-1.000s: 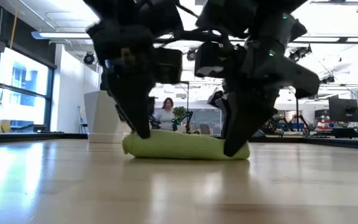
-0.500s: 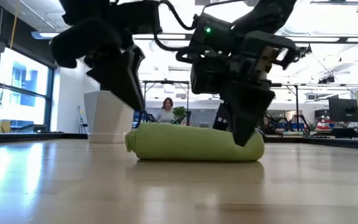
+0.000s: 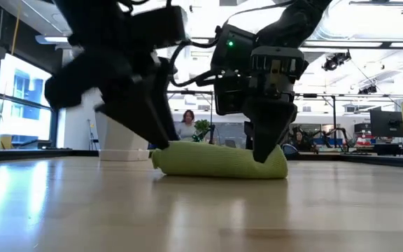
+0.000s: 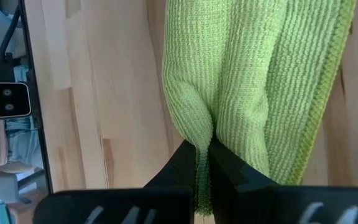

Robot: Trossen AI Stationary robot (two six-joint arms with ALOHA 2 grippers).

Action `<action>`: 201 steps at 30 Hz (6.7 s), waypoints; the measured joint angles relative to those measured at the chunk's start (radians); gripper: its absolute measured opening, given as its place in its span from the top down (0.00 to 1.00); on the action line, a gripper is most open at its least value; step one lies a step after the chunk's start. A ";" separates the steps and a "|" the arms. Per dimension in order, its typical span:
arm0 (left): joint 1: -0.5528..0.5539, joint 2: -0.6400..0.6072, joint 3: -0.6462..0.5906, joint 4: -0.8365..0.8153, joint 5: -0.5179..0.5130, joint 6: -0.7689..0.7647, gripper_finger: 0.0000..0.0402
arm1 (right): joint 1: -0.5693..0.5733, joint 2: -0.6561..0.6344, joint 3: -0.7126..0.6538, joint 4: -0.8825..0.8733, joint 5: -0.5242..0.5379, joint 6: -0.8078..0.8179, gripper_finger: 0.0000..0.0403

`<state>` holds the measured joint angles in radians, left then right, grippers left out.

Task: Roll microfiber towels into tight, uniform cylinder then place into a basket
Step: Roll the light green towel, then put the rolled light green towel into the yellow bin

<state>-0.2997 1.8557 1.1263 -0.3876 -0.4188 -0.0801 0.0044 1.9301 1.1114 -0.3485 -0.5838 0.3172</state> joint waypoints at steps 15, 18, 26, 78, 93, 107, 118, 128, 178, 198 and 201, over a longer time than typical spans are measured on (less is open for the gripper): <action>0.073 0.116 0.003 0.106 0.000 0.026 0.62 | 0.003 -0.001 0.001 -0.001 0.009 0.014 0.99; 0.100 0.118 0.005 0.104 0.082 -0.012 0.72 | 0.003 -0.001 0.001 -0.007 0.015 -0.038 0.95; 0.165 0.118 0.007 0.111 0.389 -0.173 0.97 | 0.003 -0.032 0.020 -0.115 0.036 -0.209 0.66; 0.449 0.125 0.000 0.052 0.917 -0.511 0.96 | 0.370 -0.048 0.036 -0.073 0.908 -0.570 0.64; 0.450 0.125 0.000 0.058 0.920 -0.492 0.96 | 0.397 -0.057 0.106 -0.163 0.926 -0.401 0.41; 0.451 0.125 0.000 0.076 0.920 -0.492 0.96 | 0.397 -0.057 0.089 -0.141 0.972 -0.369 0.41; 0.451 0.125 0.000 0.080 0.920 -0.492 0.96 | 0.409 -0.030 0.088 -0.085 0.970 -0.369 0.41; 0.450 0.125 0.000 0.082 0.923 -0.492 0.96 | 0.369 0.002 0.088 -0.079 1.002 -0.404 0.41; 0.443 0.062 0.002 -0.234 0.859 -0.166 0.74 | 0.258 0.080 0.092 -0.037 0.767 -0.358 1.00; 0.147 -0.419 0.000 -0.537 0.263 -0.551 0.73 | 0.136 0.012 0.080 -0.094 0.306 -0.219 1.00; 0.035 -0.495 0.000 -0.531 0.083 -0.712 0.74 | 0.119 0.013 0.080 -0.090 0.220 -0.171 1.00</action>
<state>-0.2645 1.3604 1.1263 -0.9186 -0.3361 -0.7919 0.1233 1.9430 1.1912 -0.4390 -0.3634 0.1462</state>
